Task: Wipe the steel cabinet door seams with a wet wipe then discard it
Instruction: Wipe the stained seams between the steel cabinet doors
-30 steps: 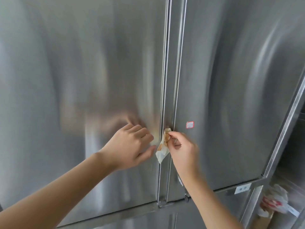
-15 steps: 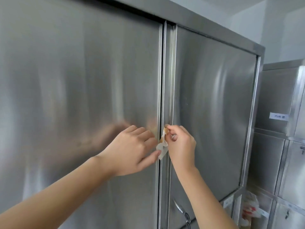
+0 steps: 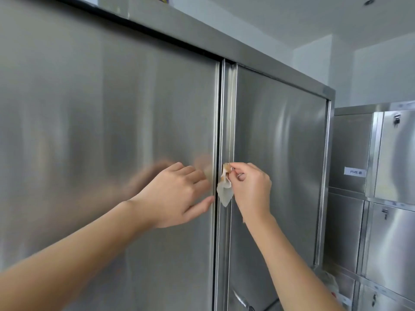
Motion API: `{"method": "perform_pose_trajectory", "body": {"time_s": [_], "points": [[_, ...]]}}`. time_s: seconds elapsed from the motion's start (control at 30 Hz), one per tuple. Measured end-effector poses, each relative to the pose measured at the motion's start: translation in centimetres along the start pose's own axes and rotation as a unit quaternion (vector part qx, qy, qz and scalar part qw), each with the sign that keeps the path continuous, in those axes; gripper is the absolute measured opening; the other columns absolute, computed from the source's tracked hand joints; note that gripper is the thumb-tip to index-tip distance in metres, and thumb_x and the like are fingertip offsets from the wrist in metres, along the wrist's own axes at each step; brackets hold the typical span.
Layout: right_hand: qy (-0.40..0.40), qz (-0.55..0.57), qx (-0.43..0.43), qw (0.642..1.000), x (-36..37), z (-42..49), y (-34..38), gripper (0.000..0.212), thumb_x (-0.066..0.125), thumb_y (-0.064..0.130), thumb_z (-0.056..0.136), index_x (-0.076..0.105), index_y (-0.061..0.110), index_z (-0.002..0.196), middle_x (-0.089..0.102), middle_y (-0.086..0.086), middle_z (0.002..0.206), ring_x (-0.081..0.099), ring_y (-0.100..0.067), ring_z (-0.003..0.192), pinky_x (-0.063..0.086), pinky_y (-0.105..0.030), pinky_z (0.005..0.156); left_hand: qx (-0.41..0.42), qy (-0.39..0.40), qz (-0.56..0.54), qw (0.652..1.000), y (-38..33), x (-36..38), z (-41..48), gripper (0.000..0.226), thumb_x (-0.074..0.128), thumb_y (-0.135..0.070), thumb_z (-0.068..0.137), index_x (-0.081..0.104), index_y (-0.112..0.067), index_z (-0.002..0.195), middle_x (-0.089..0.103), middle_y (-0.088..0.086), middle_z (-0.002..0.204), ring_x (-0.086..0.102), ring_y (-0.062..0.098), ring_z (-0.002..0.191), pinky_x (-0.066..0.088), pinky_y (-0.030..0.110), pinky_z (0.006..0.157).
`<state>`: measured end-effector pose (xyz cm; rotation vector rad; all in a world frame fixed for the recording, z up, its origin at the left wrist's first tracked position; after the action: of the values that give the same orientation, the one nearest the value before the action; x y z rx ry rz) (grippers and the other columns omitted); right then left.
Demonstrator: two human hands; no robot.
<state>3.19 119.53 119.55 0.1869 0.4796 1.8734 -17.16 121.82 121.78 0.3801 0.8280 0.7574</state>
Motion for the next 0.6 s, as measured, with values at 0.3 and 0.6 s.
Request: {"method": "perform_pose_trajectory", "body": {"time_s": [0.3,0.6], "points": [[-0.005,-0.092,-0.062,0.994,0.6,8.5,3.1,0.012,0.067,0.008,0.081,0.075,0.016,0.078,0.061,-0.005,0.076,0.060,-0.030,0.065,0.049,-0.037,0.060,0.006,-0.026,0.018,0.999,2.8,-2.5,3.3,0.054,0.025,-0.050,0.103,0.063,-0.015,0.089,0.066,0.003,0.090,0.059,0.028,0.078,0.046,0.042,0.073],[-0.025,-0.087,-0.017,0.996,1.5,3.5,1.4,0.015,0.070,0.005,0.080,0.059,0.015,0.079,0.057,0.002,0.076,0.056,-0.027,0.063,0.046,-0.037,0.055,0.017,-0.019,0.000,1.000,0.8,-1.1,1.4,0.053,0.026,-0.052,0.104,0.064,-0.018,0.092,0.066,0.000,0.095,0.059,0.026,0.079,0.046,0.042,0.074]]}}
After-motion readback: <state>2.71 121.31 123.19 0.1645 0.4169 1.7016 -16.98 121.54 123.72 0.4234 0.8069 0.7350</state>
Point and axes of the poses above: each hand's wrist, its own z-axis towards the middle knuckle, its own x-axis out of the palm, y = z × x, the point moved 2 cm from there along z, towards the middle knuckle
